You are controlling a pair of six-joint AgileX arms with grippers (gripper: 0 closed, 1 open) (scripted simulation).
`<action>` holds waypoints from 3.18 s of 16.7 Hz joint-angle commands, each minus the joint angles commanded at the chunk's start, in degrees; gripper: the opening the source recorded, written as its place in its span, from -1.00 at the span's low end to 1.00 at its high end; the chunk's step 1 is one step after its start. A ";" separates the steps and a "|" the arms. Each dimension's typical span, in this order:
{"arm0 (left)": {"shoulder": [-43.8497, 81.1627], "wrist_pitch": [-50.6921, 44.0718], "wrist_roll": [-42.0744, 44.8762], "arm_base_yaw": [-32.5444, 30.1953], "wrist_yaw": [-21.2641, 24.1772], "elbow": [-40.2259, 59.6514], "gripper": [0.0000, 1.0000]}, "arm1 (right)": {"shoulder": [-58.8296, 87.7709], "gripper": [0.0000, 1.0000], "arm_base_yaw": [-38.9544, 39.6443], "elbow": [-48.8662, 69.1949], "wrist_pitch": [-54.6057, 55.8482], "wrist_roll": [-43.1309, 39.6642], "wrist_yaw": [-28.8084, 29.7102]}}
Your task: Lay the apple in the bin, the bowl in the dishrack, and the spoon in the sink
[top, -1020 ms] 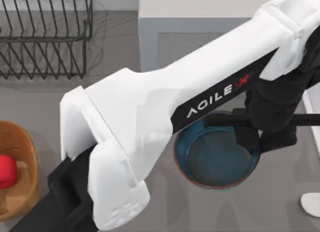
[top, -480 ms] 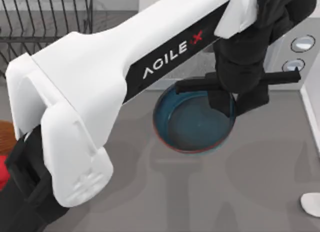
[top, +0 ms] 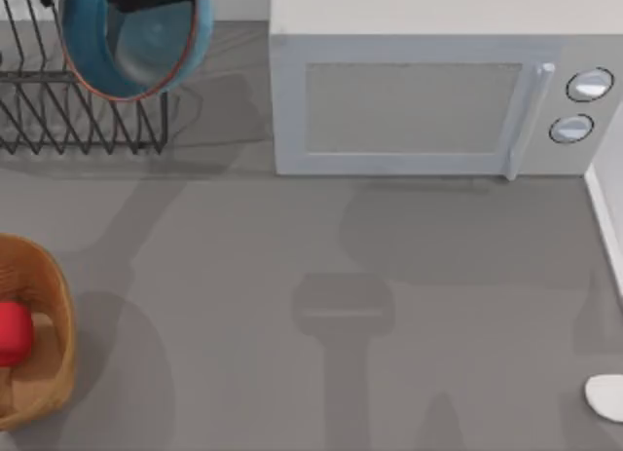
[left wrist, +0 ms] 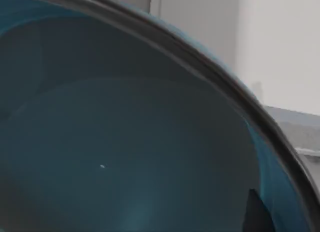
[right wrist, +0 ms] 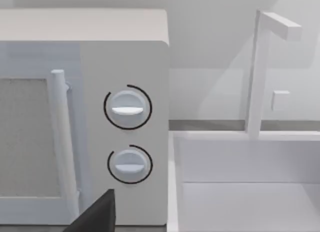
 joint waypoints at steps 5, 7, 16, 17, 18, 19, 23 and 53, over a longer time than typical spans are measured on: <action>-26.06 23.13 16.08 18.44 3.93 -23.76 -1.00 | 0.00 1.00 0.00 0.00 0.00 0.00 0.00; -34.49 31.09 22.10 24.31 5.83 -31.08 -1.00 | 0.00 1.00 0.00 0.00 0.00 0.00 0.00; -50.39 46.35 35.61 34.61 10.43 -44.39 -1.00 | 0.00 1.00 0.00 0.00 0.00 0.00 0.00; -50.39 46.35 35.61 34.61 10.43 -44.39 -1.00 | 0.00 1.00 0.00 0.00 0.00 0.00 0.00; -50.39 46.35 35.61 34.61 10.43 -44.39 -1.00 | 0.00 1.00 0.00 0.00 0.00 0.00 0.00; -50.23 46.21 35.62 34.42 10.27 -44.18 -1.00 | 0.00 1.00 0.00 0.00 0.00 0.00 0.00; -46.41 50.00 35.67 34.02 9.98 -44.34 -1.00 | 0.00 1.00 0.00 0.00 0.00 0.00 0.00; -0.82 106.85 35.78 28.06 4.62 -55.26 0.36 | 0.00 1.00 0.00 0.00 0.00 0.00 0.00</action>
